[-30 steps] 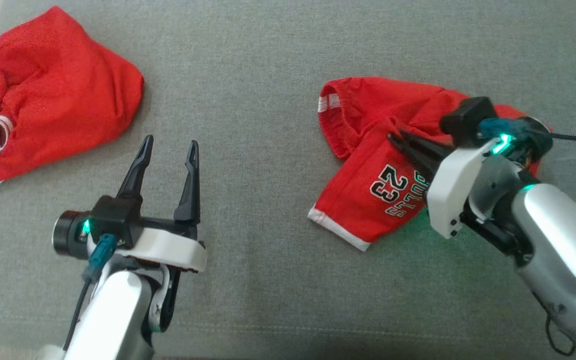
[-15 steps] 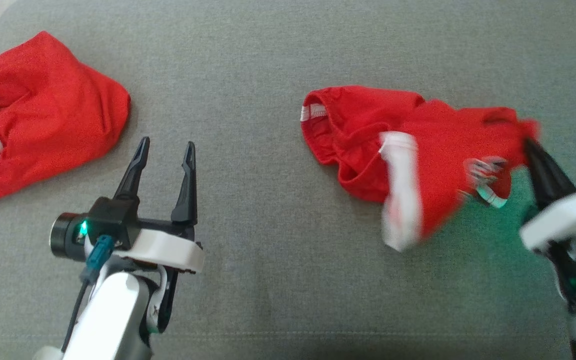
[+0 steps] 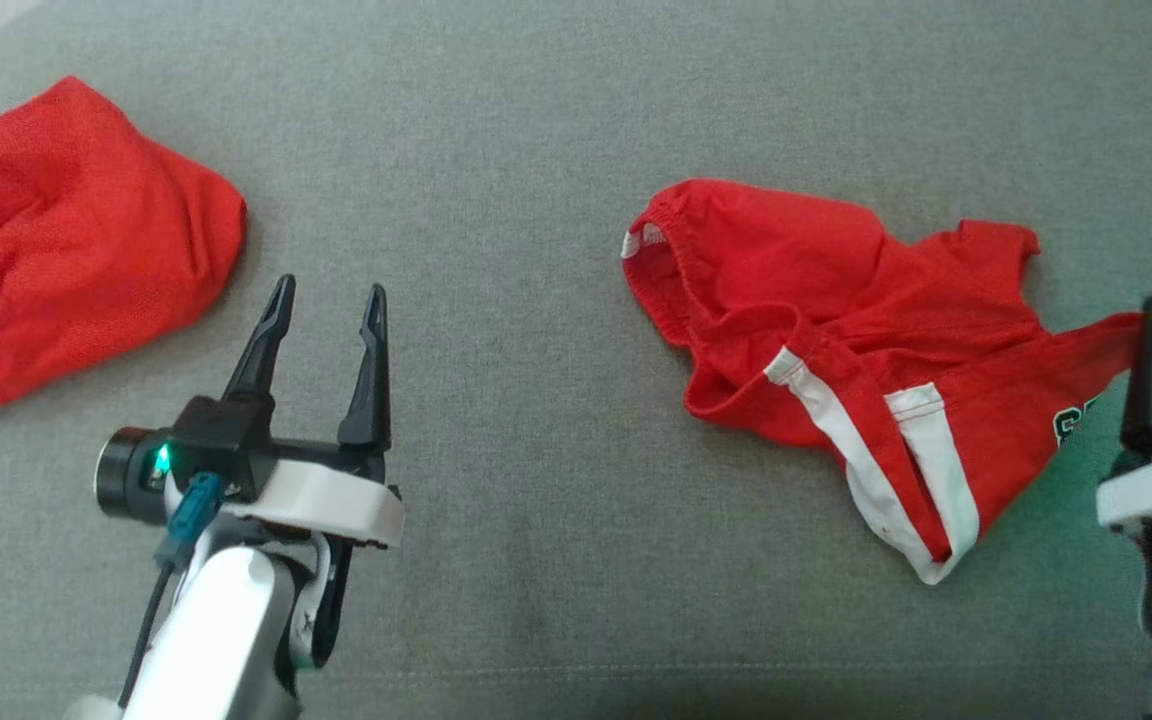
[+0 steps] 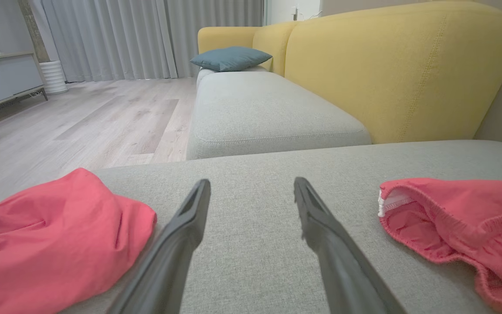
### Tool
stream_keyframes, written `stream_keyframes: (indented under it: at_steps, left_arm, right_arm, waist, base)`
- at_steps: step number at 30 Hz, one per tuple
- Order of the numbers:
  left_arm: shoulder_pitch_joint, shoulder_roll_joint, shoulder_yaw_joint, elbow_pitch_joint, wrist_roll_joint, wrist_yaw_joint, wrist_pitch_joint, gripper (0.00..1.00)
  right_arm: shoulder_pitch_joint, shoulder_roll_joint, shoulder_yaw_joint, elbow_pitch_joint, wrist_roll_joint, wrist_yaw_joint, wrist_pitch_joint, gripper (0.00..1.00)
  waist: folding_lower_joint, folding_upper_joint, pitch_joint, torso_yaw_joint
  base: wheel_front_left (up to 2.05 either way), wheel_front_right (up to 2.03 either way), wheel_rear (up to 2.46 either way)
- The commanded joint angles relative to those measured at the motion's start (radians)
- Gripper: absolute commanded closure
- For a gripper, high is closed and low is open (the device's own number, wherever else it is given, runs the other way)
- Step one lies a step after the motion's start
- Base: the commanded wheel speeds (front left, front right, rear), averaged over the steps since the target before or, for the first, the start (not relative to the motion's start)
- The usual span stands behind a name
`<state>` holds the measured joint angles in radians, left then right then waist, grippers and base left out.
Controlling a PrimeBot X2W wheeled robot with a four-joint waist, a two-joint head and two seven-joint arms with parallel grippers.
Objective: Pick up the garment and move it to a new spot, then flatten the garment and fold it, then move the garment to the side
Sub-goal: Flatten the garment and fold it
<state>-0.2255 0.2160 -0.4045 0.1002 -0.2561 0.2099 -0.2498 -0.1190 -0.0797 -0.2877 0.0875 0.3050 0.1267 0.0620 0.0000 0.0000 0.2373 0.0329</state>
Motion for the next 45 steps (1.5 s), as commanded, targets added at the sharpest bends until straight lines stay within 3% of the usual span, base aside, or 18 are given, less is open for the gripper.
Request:
stream_keyframes:
  at_steps: [1,9,16,35,39,45]
  left_arm:
    - [-0.004,0.023,0.046,-0.035,0.01,0.002,-0.012,0.0]
    - [0.031,0.032,0.053,-0.037,0.005,0.01,-0.012,0.0]
    - [0.07,0.043,0.051,-0.04,-0.002,0.018,-0.008,0.0]
    - [0.096,0.056,0.033,-0.066,-0.007,0.032,0.012,0.0]
    - [0.05,0.038,-0.016,-0.082,0.002,-0.001,0.036,0.0]
    - [-0.085,-0.044,-0.152,-0.066,0.013,-0.1,0.111,0.0]
  right_arm:
    - [-0.015,-0.023,0.048,-0.074,-0.047,0.004,-0.028,0.0]
    - [0.041,-0.052,0.233,-0.212,-0.147,0.004,-0.037,0.0]
    - [0.12,-0.037,0.343,-0.25,-0.137,0.004,-0.001,0.0]
    - [0.165,0.006,0.349,-0.262,-0.117,0.004,-0.006,0.0]
    - [0.16,0.007,0.349,-0.272,-0.122,0.004,-0.005,0.0]
    - [0.133,0.008,0.357,-0.297,-0.125,0.004,-0.008,0.0]
  waist:
    - [0.0,0.0,-0.011,-0.001]
    - [0.0,0.0,-0.055,-0.003]
    - [0.0,0.0,-0.095,0.003]
    - [0.0,0.0,-0.119,0.005]
    - [0.0,0.0,-0.106,-0.002]
    - [0.0,0.0,-0.069,-0.044]
  base:
    - [0.0,0.0,0.0]
    - [0.0,0.0,0.0]
    - [0.0,0.0,0.0]
    - [0.0,0.0,0.0]
    - [0.0,0.0,0.0]
    - [0.0,0.0,0.0]
